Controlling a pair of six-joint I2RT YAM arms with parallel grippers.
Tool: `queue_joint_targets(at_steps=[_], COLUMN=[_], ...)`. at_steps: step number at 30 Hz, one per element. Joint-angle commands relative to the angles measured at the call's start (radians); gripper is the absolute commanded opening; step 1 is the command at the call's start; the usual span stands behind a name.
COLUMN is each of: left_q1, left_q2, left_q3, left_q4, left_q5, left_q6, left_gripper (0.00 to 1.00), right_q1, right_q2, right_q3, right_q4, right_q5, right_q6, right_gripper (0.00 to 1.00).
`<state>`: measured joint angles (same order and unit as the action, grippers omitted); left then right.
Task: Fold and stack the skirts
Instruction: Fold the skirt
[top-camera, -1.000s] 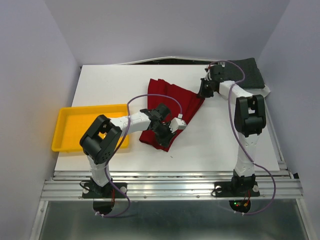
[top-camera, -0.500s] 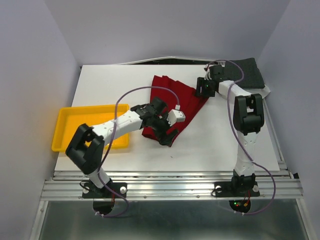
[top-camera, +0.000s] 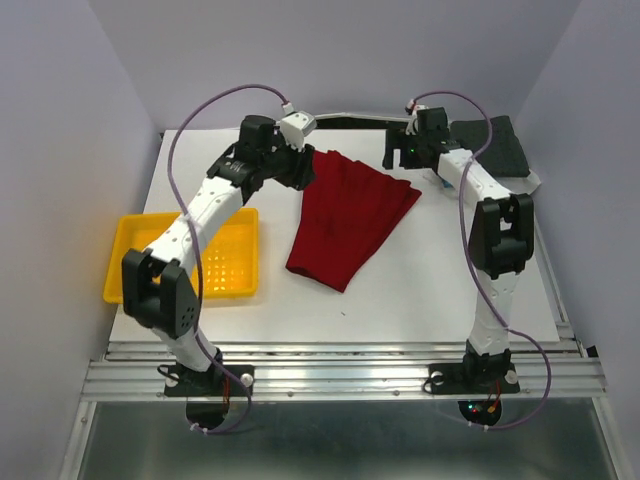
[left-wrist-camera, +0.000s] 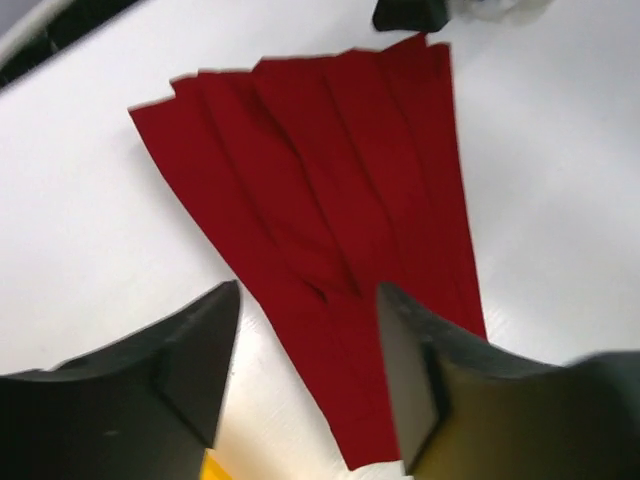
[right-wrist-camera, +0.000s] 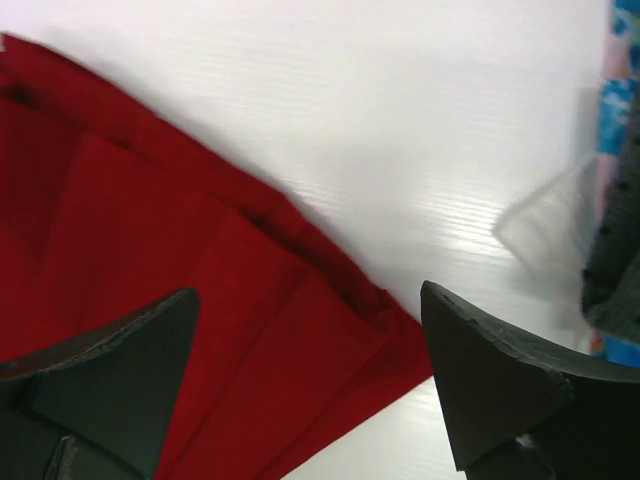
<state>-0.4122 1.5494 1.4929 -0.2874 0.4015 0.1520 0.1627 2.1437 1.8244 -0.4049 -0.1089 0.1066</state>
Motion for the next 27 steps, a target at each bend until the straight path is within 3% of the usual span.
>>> queue_joint_targets(at_steps=[1, 4, 10, 17, 22, 27], left_q1=[0.013, 0.018, 0.018, 0.016, 0.012, 0.009], left_q2=[0.18, 0.236, 0.171, 0.129, 0.167, 0.25], left_q3=[0.053, 0.043, -0.114, -0.287, -0.367, -0.399], left_q4=[-0.062, -0.055, 0.042, 0.044, 0.047, 0.05], left_q5=[-0.052, -0.023, 0.08, 0.272, 0.353, 0.306], left_q6=[-0.035, -0.014, 0.041, 0.018, -0.025, -0.069], left_gripper=[0.54, 0.44, 0.43, 0.25, 0.14, 0.0], right_q1=[0.115, 0.149, 0.192, 0.212, 0.212, 0.183], right_q2=[-0.103, -0.081, -0.002, 0.116, 0.254, 0.353], right_q3=[0.026, 0.035, 0.075, 0.078, 0.105, 0.145], right_q4=[-0.009, -0.025, 0.038, 0.317, 0.442, 0.474], right_q5=[-0.103, -0.198, -0.402, -0.649, -0.683, -0.557], right_q6=[-0.027, -0.035, 0.008, 0.23, 0.321, 0.358], right_gripper=[0.92, 0.83, 0.69, 0.64, 0.62, 0.57])
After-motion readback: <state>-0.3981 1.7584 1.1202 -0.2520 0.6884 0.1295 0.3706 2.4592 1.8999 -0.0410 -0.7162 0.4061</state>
